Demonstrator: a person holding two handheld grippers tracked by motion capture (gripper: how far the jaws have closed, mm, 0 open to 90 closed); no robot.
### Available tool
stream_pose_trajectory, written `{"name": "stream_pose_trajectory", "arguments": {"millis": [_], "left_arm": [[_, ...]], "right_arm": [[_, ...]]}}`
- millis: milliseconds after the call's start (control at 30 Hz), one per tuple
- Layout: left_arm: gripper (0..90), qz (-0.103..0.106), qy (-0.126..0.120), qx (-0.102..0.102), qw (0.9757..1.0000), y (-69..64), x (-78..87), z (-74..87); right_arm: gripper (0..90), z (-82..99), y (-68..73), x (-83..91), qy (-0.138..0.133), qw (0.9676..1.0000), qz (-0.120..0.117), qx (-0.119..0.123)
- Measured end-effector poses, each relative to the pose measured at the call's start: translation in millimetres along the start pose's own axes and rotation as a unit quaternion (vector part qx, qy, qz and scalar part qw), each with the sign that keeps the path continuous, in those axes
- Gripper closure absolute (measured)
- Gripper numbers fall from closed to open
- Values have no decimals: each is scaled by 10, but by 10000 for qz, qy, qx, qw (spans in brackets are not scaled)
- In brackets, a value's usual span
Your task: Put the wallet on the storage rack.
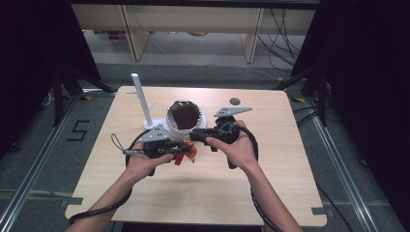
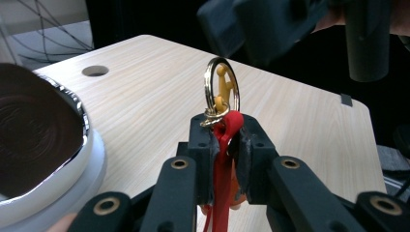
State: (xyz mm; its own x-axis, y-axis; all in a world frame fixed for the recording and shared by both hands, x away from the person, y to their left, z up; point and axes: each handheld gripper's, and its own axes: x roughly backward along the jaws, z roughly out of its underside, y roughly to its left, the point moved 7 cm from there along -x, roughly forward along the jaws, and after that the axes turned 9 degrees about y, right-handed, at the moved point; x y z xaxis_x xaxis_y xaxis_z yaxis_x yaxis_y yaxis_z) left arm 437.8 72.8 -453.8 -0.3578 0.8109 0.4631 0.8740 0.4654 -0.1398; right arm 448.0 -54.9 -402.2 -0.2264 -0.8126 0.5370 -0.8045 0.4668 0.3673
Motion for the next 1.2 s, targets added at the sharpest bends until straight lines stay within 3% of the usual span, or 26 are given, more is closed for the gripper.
{"name": "stream_pose_trajectory", "arguments": {"millis": [167, 200, 267, 500, 600, 700, 733, 900, 933, 1000, 1100, 1167, 1200], "left_arm": [[785, -253, 17, 33, 9997, 78, 47, 11], [785, -390, 68, 70, 9992, 101, 70, 21], [786, -603, 103, 128, 9980, 176, 120, 48], [788, -937, 79, 373, 9949, 349, 259, 124], [789, -1172, 20, 489, 9919, 482, 405, 166], [790, -1247, -19, 521, 9908, 539, 489, 182], [790, -1368, -32, 546, 9891, 594, 572, 200], [791, -1553, -57, 581, 9861, 691, 716, 242], [791, -1634, -84, 606, 9847, 735, 772, 264], [791, -1698, -86, 604, 9836, 775, 817, 287], [791, -1715, -116, 602, 9833, 814, 847, 303], [791, -1809, -64, 582, 9818, 853, 883, 318], [791, -1841, -68, 566, 9813, 894, 906, 321]], "right_arm": [[677, -26, -85, 136, -386, 9990, 122, -179], [675, -27, -112, 165, -466, 9987, 159, -159], [671, 31, -171, 252, -526, 9979, 273, -276], [669, 235, -273, 384, -614, 9964, 464, -364], [669, 374, -278, 491, -678, 9942, 458, -697], [669, 428, -316, 536, -745, 9937, 561, -624], [669, 491, -305, 591, -784, 9917, 609, -816], [665, 566, -393, 658, -983, 9886, 912, -690], [656, 615, -420, 689, -1068, 9854, 1037, -829], [647, 652, -462, 703, -1121, 9836, 1125, -859], [642, 702, -507, 708, -1113, 9829, 1196, -853], [638, 752, -553, 704, -1145, 9814, 1322, -789], [637, 815, -549, 696, -1081, 9805, 1305, -991]]}}
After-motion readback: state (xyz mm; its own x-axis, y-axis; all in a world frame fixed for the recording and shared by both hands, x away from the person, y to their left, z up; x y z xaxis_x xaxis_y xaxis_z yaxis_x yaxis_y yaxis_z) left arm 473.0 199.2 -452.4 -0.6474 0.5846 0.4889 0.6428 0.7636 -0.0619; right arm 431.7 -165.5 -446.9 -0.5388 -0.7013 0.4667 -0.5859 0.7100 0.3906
